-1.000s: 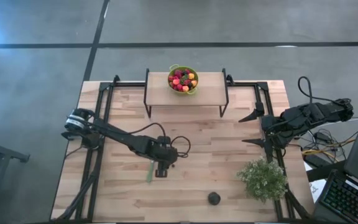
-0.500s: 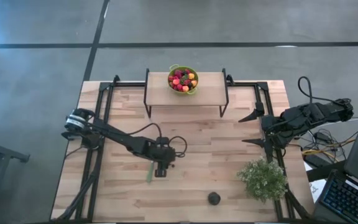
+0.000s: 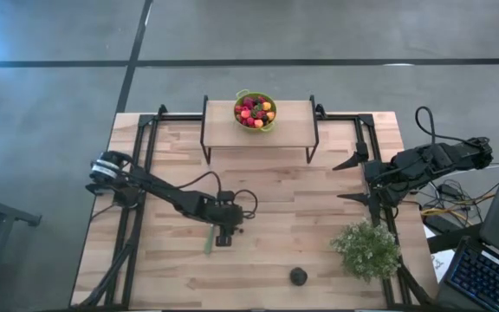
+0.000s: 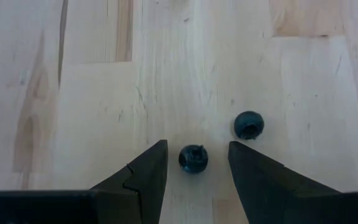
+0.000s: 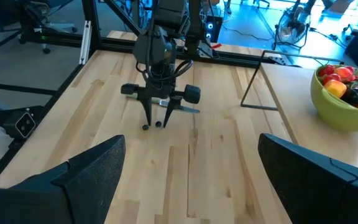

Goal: Pick & Place Fruit
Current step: Put the blueberry into the green colander on the shelf

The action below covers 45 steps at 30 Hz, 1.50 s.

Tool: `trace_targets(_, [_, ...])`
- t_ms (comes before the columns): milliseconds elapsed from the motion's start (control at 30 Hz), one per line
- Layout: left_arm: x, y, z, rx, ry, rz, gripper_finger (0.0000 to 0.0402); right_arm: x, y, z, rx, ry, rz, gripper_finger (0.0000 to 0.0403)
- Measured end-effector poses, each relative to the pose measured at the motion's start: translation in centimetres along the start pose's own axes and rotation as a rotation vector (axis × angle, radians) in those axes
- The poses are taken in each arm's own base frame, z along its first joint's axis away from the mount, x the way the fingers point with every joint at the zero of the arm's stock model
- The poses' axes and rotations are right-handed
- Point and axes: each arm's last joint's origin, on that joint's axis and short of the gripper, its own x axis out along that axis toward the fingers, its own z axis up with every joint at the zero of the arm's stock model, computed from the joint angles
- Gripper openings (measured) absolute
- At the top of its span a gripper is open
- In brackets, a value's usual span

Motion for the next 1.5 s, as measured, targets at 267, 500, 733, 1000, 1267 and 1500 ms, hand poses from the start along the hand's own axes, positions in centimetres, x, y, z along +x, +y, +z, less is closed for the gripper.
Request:
trace_targets(267, [0.12,0.07,-0.48,-0.03,0.002,0.0,0.0168,-0.02,0.0,0.0,0.0,-0.001,0.0,0.0363])
trace_targets(500, [0.13,0.06,-0.43,-0.041,-0.005,-0.001,0.0125,-0.02,0.0,0.0,0.0,-0.001,0.0,0.0363])
trace_targets(733, [0.13,0.07,-0.44,-0.054,-0.005,0.0,0.0092,-0.02,-0.01,0.01,0.0,-0.001,0.0,0.0363])
trace_targets(1000, [0.15,0.08,-0.46,-0.059,-0.004,0.0,0.0075,0.0,0.0,0.0,0.0,0.0,0.0,0.0363])
trace_targets(1267, [0.15,0.08,-0.46,-0.067,-0.004,0.0,0.0075,0.0,0.0,0.0,0.0,0.0,0.0,0.0363])
trace_targets(1500, [0.13,0.05,-0.25,-0.08,-0.006,-0.001,0.0074,-0.01,0.0,0.01,0.0,0.0,0.0,0.0363])
